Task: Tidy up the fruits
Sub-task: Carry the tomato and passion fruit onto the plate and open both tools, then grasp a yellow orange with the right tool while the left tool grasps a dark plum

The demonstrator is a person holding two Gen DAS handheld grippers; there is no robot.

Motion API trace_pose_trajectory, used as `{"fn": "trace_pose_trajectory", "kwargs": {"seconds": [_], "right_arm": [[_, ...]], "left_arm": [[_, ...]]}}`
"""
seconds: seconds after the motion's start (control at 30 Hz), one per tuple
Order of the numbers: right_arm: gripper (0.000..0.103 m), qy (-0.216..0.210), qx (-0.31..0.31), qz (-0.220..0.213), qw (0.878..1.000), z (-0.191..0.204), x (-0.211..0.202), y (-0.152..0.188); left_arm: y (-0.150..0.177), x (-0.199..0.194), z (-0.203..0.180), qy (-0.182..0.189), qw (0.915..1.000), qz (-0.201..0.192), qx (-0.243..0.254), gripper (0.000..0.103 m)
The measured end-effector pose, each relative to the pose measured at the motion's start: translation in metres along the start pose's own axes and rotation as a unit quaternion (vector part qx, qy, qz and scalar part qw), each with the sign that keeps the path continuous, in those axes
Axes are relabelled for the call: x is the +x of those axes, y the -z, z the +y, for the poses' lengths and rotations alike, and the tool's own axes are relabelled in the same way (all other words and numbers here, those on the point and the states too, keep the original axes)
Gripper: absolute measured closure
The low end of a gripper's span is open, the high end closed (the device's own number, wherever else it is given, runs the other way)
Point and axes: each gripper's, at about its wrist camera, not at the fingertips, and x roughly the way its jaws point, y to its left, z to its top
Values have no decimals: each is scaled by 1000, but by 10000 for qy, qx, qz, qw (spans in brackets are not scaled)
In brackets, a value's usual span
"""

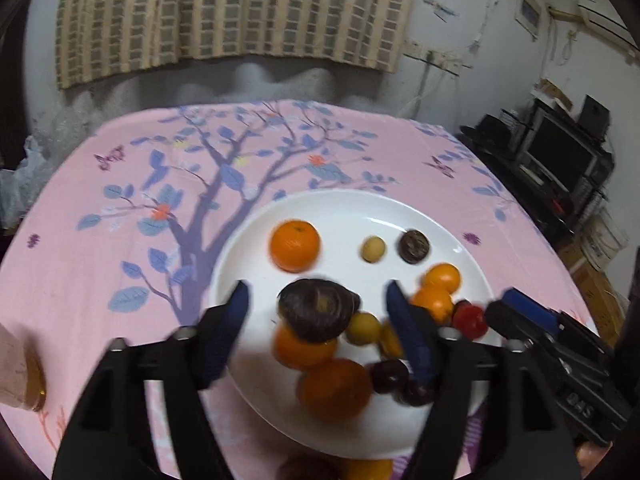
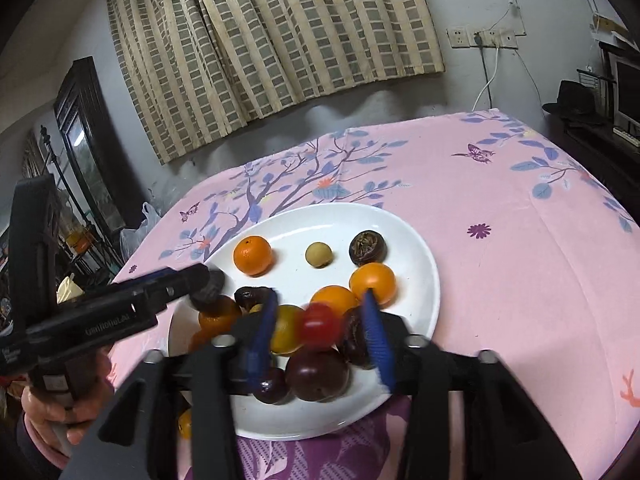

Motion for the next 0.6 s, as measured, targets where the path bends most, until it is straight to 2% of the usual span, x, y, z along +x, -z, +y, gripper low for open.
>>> {"fn": "trace_pose_trajectory", "kwargs": {"seconds": [0.07, 0.2, 0.3, 0.47, 0.53, 0.6], "right_arm": [[54, 8, -43, -19, 10000, 0, -5, -1], [49, -65, -175, -88, 9998, 12, -20, 2], [48, -180, -396, 70, 9990, 29, -30, 9], [49, -1000, -430, 808, 9908, 60, -31, 32], [49, -1135, -547, 1130, 9856, 72, -26, 44], [50, -1070, -704, 1348, 9826, 82, -19, 55]], "left_arm": [[-1, -12, 2, -111, 9997, -213, -5, 12], [0, -35, 10, -249, 9994, -229, -44, 5], [11, -52, 19, -359, 9990, -232, -138, 5], [46, -74, 50, -767, 9950, -242, -594, 5], [60, -76, 64, -880, 9927, -242, -786, 5], [68, -75, 77, -911, 9913, -135, -941, 5]]}}
